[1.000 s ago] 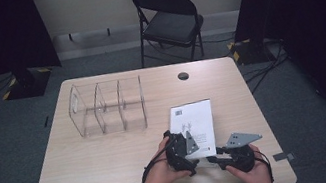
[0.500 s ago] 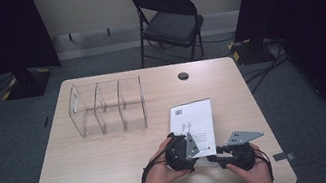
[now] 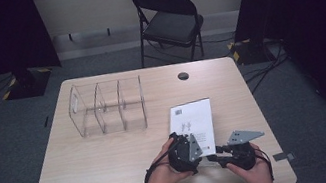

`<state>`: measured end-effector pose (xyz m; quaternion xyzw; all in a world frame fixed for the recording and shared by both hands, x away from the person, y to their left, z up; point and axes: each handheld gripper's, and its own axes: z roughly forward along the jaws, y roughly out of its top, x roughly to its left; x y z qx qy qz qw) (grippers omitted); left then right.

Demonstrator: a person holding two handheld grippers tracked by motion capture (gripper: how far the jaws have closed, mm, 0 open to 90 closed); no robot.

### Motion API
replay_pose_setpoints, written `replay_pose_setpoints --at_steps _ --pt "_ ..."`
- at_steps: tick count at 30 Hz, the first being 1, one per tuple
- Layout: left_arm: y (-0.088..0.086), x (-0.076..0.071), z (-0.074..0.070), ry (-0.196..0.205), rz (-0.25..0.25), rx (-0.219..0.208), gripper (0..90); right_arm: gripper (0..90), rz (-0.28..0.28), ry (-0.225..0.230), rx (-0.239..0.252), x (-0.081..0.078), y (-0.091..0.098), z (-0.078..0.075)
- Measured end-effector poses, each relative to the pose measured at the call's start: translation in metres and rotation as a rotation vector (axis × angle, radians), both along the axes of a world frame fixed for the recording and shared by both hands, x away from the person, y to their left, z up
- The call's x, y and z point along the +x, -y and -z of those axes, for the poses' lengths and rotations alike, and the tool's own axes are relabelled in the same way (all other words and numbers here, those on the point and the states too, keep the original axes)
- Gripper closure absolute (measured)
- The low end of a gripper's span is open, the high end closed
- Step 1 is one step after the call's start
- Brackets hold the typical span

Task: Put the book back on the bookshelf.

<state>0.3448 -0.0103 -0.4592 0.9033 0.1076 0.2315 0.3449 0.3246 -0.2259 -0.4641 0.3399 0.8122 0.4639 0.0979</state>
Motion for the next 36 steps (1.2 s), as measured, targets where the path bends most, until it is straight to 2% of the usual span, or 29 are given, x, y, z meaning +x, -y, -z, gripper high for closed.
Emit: replay_pose_setpoints --at_steps 1,2,4,5,6,7,8,9,10,12,14,16,17,21,22,24,25,26,27,28,29,31,34,36 --pt "0.0 -0.002 0.0 -0.007 0.0 -0.009 15.0 64.9 -0.001 0.003 -0.002 0.0 0.0 -0.002" --pt "0.001 -0.004 -0.001 0.004 0.008 -0.012 15.1 64.9 0.002 0.001 0.001 0.0 -0.001 -0.003" --pt "0.004 -0.003 0.002 0.002 0.003 -0.016 10.1 64.9 0.002 0.003 0.001 0.0 -0.001 -0.003" --pt "0.006 -0.002 0.004 0.013 -0.006 0.002 8.4 64.9 0.002 0.003 0.001 0.0 -0.002 -0.004" --pt "0.006 -0.002 0.004 0.013 -0.006 0.002 7.2 64.9 0.003 0.003 -0.002 0.0 -0.002 -0.004" --pt "0.009 -0.001 0.005 0.027 -0.015 0.024 5.9 65.0 0.002 0.004 -0.003 0.0 -0.002 -0.004" --pt "0.009 -0.001 0.005 0.027 -0.015 0.024 6.1 65.0 0.002 0.004 -0.003 0.0 -0.002 -0.004" --pt "0.008 0.001 0.003 0.043 -0.003 0.051 6.1 65.0 0.001 0.003 -0.002 0.0 -0.002 -0.004" --pt "0.008 0.002 0.003 0.048 -0.005 0.049 9.2 65.0 0.001 -0.001 -0.002 0.0 -0.001 -0.004" --pt "0.008 0.002 0.003 0.044 -0.006 0.047 10.0 65.0 0.004 0.0 0.0 0.0 -0.001 -0.004" --pt "0.007 0.002 0.005 0.06 -0.025 0.029 11.8 65.0 0.003 -0.002 0.003 0.0 -0.001 -0.004" --pt "0.007 0.003 0.004 0.056 -0.026 0.019 15.0 65.0 0.004 -0.002 0.001 0.0 -0.002 -0.004" --pt "0.004 0.003 0.001 0.057 -0.022 0.017 20.9 64.9 0.005 -0.005 0.001 0.0 -0.001 -0.003" --pt "0.003 0.002 -0.001 0.074 0.0 0.018 30.7 64.5 0.003 -0.004 0.011 0.001 0.0 -0.002" --pt "0.003 0.0 -0.002 0.084 0.006 0.039 32.3 63.4 -0.001 -0.001 0.003 0.001 -0.001 -0.002" --pt "0.002 0.001 -0.004 0.09 0.016 0.068 33.2 58.3 -0.017 0.008 -0.018 0.0 -0.002 -0.001" --pt "0.002 0.001 -0.003 0.08 0.017 0.063 33.2 54.0 -0.019 0.016 -0.032 0.0 -0.003 0.0" --pt "0.002 0.001 -0.003 0.08 0.017 0.063 33.1 54.0 -0.019 0.016 -0.032 0.0 -0.003 0.0" --pt "0.001 0.001 -0.002 0.079 0.015 0.06 33.1 53.5 -0.022 0.02 -0.05 -0.001 -0.003 0.0" --pt "0.0 0.001 -0.004 0.083 0.027 0.082 33.3 53.1 -0.018 0.023 -0.094 -0.002 -0.002 0.002" --pt "0.0 0.001 -0.004 0.076 0.02 0.083 33.3 52.9 -0.009 0.011 -0.105 -0.001 -0.001 0.004" --pt "0.0 0.001 -0.004 0.079 0.024 0.081 33.4 52.4 0.0 0.007 -0.114 0.0 0.0 0.007" --pt "0.0 0.001 -0.005 0.071 0.02 0.065 33.9 50.3 0.045 0.001 -0.106 0.005 0.003 0.01" --pt "0.0 0.001 -0.006 0.066 0.02 0.078 33.8 49.6 0.063 0.003 -0.111 0.009 0.002 0.011"
